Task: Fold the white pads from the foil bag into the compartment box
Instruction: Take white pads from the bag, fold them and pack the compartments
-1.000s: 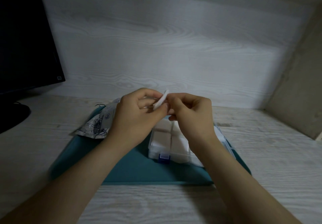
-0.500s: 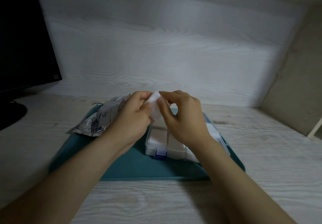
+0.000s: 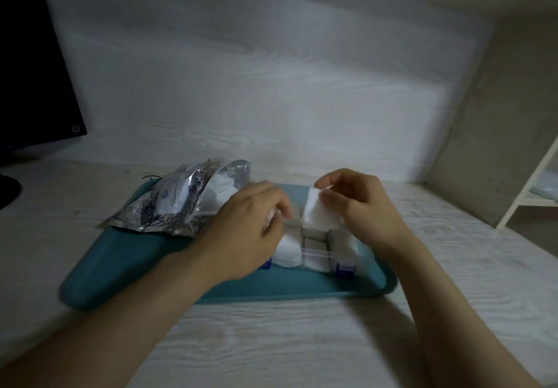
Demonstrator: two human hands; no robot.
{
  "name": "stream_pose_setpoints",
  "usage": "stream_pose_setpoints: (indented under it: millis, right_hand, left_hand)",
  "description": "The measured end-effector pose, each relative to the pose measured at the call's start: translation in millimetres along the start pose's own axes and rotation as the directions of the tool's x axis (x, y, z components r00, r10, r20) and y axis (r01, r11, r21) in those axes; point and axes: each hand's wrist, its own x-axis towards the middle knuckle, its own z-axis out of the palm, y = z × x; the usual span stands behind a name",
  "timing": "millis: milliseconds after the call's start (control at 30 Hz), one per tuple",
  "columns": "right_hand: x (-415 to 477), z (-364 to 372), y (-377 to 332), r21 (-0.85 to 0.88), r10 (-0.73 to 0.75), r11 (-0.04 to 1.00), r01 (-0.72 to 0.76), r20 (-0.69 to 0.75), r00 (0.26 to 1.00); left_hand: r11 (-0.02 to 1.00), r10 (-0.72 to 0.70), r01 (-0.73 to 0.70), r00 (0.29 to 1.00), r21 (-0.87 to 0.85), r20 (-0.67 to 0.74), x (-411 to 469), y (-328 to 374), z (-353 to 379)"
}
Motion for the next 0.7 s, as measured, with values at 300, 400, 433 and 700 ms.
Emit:
stream_pose_setpoints:
  millis: [300, 400, 433, 700]
  right_hand:
    - [-13.9, 3.3, 13.2, -0.302, -0.053, 0.951, 0.073, 0.073, 0.996]
    - [-15.0, 2.9, 10.8, -0.375, -0.019, 0.926, 0.052, 0.09, 0.996]
    - [-15.1, 2.6, 9.6, -0.394, -0.007, 0.918, 0.044, 0.097, 0.995]
    - [-16.3, 4.6, 10.6, -0.555, -0.051, 0.823, 0.118, 0.134, 0.99]
  left_hand:
    - [0.998, 0.066, -0.063, 0.976, -0.021, 0.206, -6.9, 1.3, 12.4]
    - [0.999, 0.039, -0.034, 0.973, -0.025, 0.227, -7.9, 1.8, 11.2]
    - [0.999, 0.043, -0.038, 0.972, -0.026, 0.23, -7.8, 1.4, 11.0]
    - [0.974, 0.116, -0.167, 0.947, 0.151, 0.3, -9.4, 2.1, 15.5]
